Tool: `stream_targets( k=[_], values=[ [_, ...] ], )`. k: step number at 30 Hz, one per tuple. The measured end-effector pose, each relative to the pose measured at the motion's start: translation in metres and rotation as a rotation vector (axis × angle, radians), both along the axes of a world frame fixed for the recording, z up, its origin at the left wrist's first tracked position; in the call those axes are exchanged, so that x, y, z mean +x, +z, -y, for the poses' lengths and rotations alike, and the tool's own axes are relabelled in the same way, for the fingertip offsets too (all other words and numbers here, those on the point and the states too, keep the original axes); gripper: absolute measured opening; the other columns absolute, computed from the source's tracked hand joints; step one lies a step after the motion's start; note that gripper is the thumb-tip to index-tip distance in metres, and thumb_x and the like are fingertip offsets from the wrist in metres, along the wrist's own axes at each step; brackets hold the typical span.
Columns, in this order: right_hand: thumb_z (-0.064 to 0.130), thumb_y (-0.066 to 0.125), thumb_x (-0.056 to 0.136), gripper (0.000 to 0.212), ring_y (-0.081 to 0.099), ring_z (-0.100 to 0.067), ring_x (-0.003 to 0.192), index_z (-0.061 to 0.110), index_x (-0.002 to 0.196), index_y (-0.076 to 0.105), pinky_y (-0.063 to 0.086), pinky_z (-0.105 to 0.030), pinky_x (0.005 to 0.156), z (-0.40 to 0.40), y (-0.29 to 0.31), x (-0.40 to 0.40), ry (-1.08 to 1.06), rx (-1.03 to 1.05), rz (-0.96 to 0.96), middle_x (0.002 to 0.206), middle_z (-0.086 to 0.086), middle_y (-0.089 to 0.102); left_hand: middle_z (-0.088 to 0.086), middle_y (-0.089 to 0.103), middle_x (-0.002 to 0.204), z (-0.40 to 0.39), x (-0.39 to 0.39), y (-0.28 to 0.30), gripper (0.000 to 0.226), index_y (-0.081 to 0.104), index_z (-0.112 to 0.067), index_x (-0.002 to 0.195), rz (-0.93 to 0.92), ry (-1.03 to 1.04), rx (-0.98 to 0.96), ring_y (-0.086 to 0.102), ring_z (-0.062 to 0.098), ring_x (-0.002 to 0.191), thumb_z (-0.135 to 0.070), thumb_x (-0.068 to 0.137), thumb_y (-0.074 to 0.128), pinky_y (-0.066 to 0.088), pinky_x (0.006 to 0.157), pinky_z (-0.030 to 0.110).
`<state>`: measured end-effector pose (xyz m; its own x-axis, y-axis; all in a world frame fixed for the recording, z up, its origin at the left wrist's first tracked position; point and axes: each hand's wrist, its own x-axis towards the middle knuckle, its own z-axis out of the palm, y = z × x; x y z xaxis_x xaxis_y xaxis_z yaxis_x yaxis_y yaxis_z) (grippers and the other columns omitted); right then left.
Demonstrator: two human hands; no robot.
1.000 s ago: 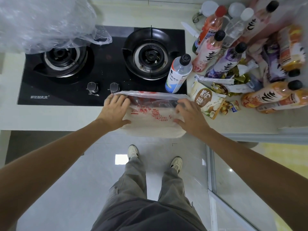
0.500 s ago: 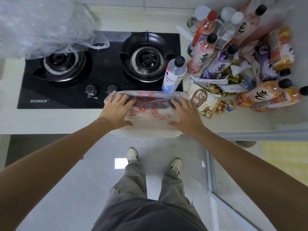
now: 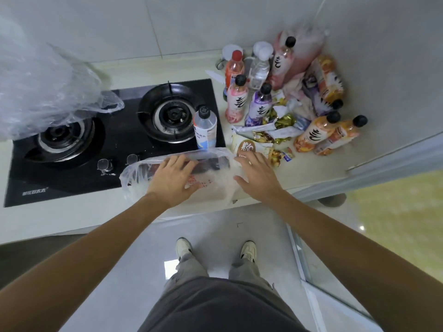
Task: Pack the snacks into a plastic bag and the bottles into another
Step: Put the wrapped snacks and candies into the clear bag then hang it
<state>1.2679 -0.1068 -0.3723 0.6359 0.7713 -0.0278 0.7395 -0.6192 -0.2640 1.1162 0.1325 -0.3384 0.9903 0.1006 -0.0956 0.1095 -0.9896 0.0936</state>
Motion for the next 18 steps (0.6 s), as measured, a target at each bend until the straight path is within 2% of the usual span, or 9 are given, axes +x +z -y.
stream_targets(
  k=[3,7,12,16,18],
  values=[
    [0.043,0.055,0.093,0.049,0.045,-0.027,0.126,0.019,0.135,0.056,0.039,-0.045,0.108,0.026,-0.001,0.015,-0.083,0.002,-0.015,0.141,-0.001,0.051,0.003,0.054,0.126,0.021,0.023,0.001,0.068,0.053,-0.022,0.137,-0.012,-0.008,-0.028,0.050,0.028,0.120,-0.067,0.088,0.040,0.041,0.100,0.042],
    [0.033,0.059,0.092,0.039,0.046,-0.029,0.125,0.016,0.127,0.057,0.046,-0.047,0.100,0.063,-0.006,0.035,-0.196,-0.020,-0.054,0.135,-0.004,0.052,0.005,0.054,0.127,0.054,0.054,-0.004,0.055,0.053,-0.020,0.134,-0.011,-0.042,-0.098,0.051,0.030,0.121,-0.057,0.093,0.052,0.044,0.098,0.044],
    [0.024,0.064,0.093,0.056,0.028,-0.026,0.146,0.015,0.146,0.043,0.042,-0.045,0.113,0.093,-0.014,0.060,-0.242,-0.179,-0.182,0.155,-0.003,0.038,0.006,0.048,0.138,0.096,0.093,-0.011,0.057,0.044,-0.020,0.143,-0.053,-0.023,-0.180,0.046,0.028,0.129,-0.055,0.097,0.048,0.046,0.102,0.046],
    [0.020,0.063,0.093,0.068,0.019,-0.027,0.153,0.016,0.154,0.033,0.040,-0.048,0.116,0.101,-0.024,0.081,-0.237,-0.228,-0.251,0.164,-0.001,0.028,0.005,0.046,0.138,0.121,0.136,-0.018,0.052,0.043,-0.019,0.139,-0.033,-0.075,-0.209,0.048,0.028,0.122,-0.047,0.096,0.054,0.049,0.094,0.046],
    [0.019,0.064,0.093,0.073,0.012,-0.026,0.156,0.016,0.157,0.029,0.039,-0.047,0.115,0.102,-0.031,0.089,-0.208,-0.223,-0.256,0.167,-0.001,0.022,0.004,0.042,0.145,0.126,0.160,-0.024,0.060,0.041,-0.020,0.145,-0.025,-0.071,-0.195,0.044,0.028,0.130,-0.045,0.094,0.058,0.049,0.098,0.048]
  ],
)
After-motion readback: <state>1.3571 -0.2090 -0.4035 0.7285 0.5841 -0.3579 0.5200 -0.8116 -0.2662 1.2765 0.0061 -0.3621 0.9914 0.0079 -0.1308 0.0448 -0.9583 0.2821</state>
